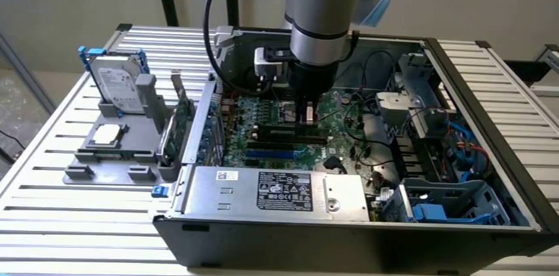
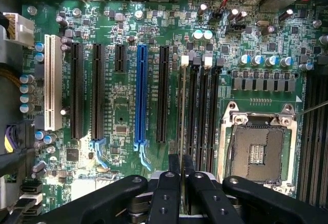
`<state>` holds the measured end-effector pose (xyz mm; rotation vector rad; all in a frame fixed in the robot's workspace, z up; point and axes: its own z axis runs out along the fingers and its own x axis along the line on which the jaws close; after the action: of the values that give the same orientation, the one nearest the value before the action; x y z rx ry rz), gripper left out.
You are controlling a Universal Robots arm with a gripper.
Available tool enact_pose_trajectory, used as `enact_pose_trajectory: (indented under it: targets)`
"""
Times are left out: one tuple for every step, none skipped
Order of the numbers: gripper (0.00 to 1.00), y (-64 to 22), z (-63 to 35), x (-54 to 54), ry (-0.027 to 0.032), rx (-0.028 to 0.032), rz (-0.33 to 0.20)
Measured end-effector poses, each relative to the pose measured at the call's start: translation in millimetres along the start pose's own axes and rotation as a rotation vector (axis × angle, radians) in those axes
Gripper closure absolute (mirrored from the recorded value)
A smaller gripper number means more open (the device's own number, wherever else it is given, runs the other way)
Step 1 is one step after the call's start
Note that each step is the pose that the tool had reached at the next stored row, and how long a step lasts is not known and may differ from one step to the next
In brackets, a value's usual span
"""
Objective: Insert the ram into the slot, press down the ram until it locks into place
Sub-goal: 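Insert the ram into the slot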
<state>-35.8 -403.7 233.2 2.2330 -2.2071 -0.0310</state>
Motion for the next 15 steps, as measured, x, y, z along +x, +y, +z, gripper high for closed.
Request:
enact_pose_trajectory:
  targets:
    - [0.87, 0.0, 0.8, -0.1, 0.0003, 0.0, 0.0]
    - [0.87, 0.0, 1.4, -0.2, 0.0006, -0.0001, 0.0]
    - [0.87, 0.0, 1.5, -0.3, 0.001, -0.0003, 0.0]
    - [0.87, 0.0, 1.6, -0.3, 0.001, -0.0008, 0.0]
    - [0.87, 0.0, 1.7, -0.5, 0.0009, -0.0012, 0.001]
    - [0.87, 0.0, 1.7, -0.7, 0.0008, -0.0016, 0.001]
    - [0.87, 0.0, 1.7, -0.8, 0.0008, -0.002, 0.001]
    - [0.87, 0.0, 1.8, -0.9, 0.001, -0.0021, 0.001]
    - [0.87, 0.0, 2.0, -1.1, 0.0011, -0.0021, 0.001]
    - [0.87, 0.0, 2.1, -1.2, 0.0015, -0.0021, 0.001]
    - [0.87, 0.0, 2.3, -1.3, 0.0019, -0.0021, 0.001]
    - [0.87, 0.2, 2.5, -1.5, 0.0023, -0.0021, 0.001]
    - [0.87, 0.3, 2.6, -1.6, 0.0028, -0.0022, 0.001]
    - [0.87, 0.6, 2.9, -1.8, 0.0028, -0.0021, 0.001]
    - [0.87, 0.8, 3.0, -2.1, 0.0031, -0.0022, 0.001]
